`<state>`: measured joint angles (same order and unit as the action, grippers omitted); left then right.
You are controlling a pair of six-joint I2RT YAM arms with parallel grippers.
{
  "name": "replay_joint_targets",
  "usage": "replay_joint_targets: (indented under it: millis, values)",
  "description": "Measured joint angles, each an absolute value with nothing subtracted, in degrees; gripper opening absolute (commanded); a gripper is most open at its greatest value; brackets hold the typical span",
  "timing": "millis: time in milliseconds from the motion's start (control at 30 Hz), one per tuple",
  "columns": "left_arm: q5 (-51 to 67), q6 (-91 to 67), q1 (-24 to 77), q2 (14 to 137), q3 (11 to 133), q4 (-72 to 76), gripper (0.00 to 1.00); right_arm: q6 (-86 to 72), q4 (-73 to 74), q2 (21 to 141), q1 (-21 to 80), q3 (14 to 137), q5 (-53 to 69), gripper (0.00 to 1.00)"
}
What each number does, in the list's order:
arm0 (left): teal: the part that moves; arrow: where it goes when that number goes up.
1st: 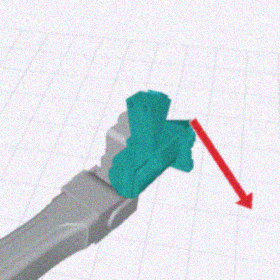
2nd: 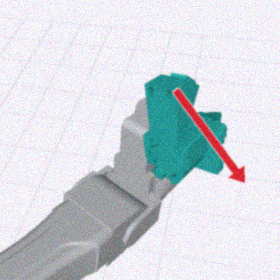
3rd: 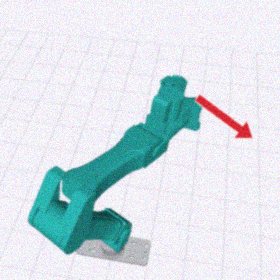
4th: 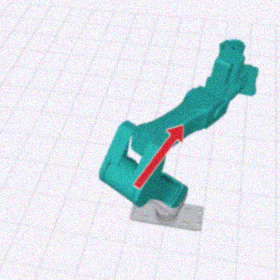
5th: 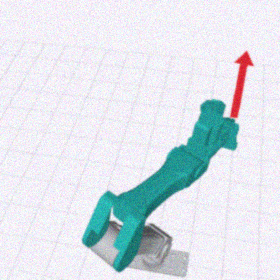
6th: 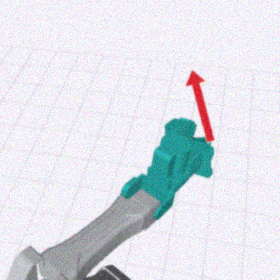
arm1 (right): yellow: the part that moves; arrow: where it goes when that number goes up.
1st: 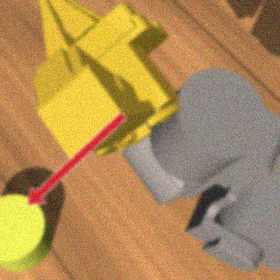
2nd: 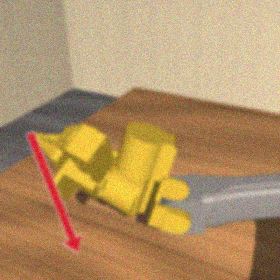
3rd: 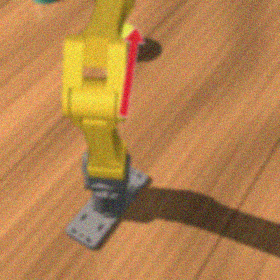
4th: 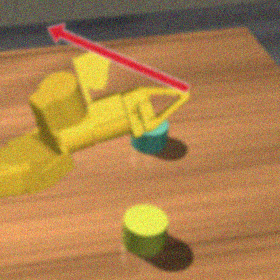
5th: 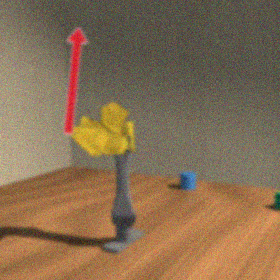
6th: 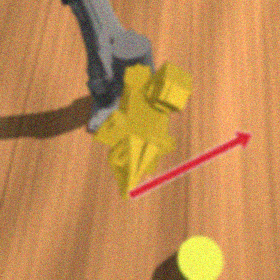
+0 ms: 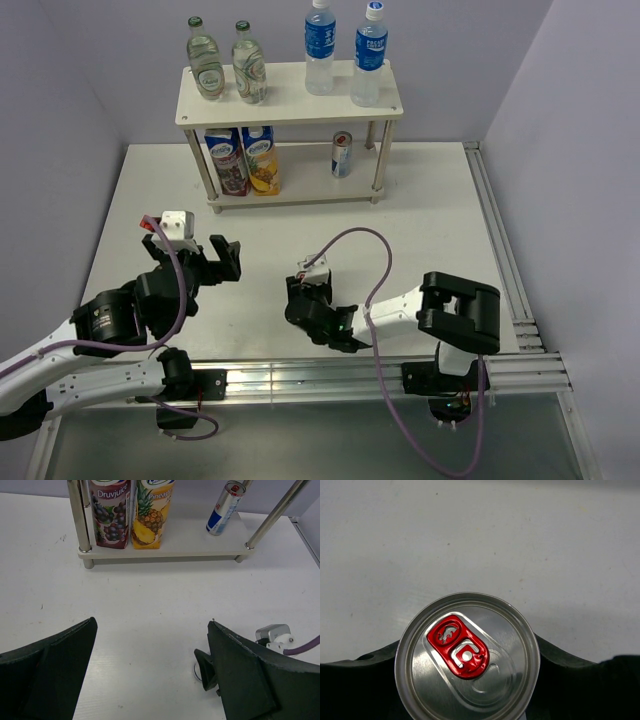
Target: Place and organize the beverage onto the shelf
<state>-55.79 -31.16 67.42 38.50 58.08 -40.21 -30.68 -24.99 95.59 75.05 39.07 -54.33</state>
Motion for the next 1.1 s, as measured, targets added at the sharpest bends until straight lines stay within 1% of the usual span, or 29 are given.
replay_joint_targets:
  millis: [33, 100, 233, 333, 367, 400, 533, 633, 733, 900, 1100]
  values:
    - [-55.79, -31.16, 67.42, 38.44, 58.08, -40.18, 0.99, -30.28, -25.58, 96.25, 74.41, 39.55, -54.72, 0.20]
    - [-55.77, -31.16, 67.42, 38.33, 58.08, -40.18, 0.99, -29.19, -25.82, 97.03, 72.97, 40.58, -55.05, 0.14]
    - [-55.51, -31.16, 67.42, 38.33, 58.08, -40.18, 0.99, -23.59, -26.11, 97.23, 67.83, 44.18, -55.59, 0.09]
    - [-55.37, -31.16, 67.42, 38.33, 58.08, -40.18, 0.99, -18.65, -27.51, 97.82, 61.84, 50.30, -54.83, 0.06]
    - [-55.37, -31.16, 67.42, 38.33, 58.08, -40.18, 0.99, -16.95, -28.34, 98.35, 59.48, 53.04, -54.50, 0.01]
    - [-55.37, -31.16, 67.42, 38.33, 58.08, -40.18, 0.99, -15.16, -29.41, 99.13, 57.34, 56.12, -54.37, 0.00]
    - [-55.37, -31.16, 67.42, 38.33, 58.08, -40.18, 0.99, -9.50, -31.90, 104.77, 49.34, 69.73, -51.40, 0.00]
    - [-55.37, -31.16, 67.42, 38.33, 58.08, -40.18, 0.99, -6.90, -30.65, 111.07, 44.25, 80.82, -48.86, 0.00]
    - [-55.37, -31.16, 67.42, 38.35, 58.08, -40.18, 0.99, -6.11, -28.73, 116.51, 40.69, 88.23, -46.33, 0.00]
    - [-55.35, -31.14, 67.42, 38.59, 58.08, -40.18, 0.99, -6.55, -27.35, 122.19, 37.21, 95.04, -44.16, 0.00]
    - [-55.37, -31.14, 67.42, 39.75, 58.08, -40.16, 0.99, -7.92, -26.89, 122.72, 36.45, 96.31, -41.80, 0.00]
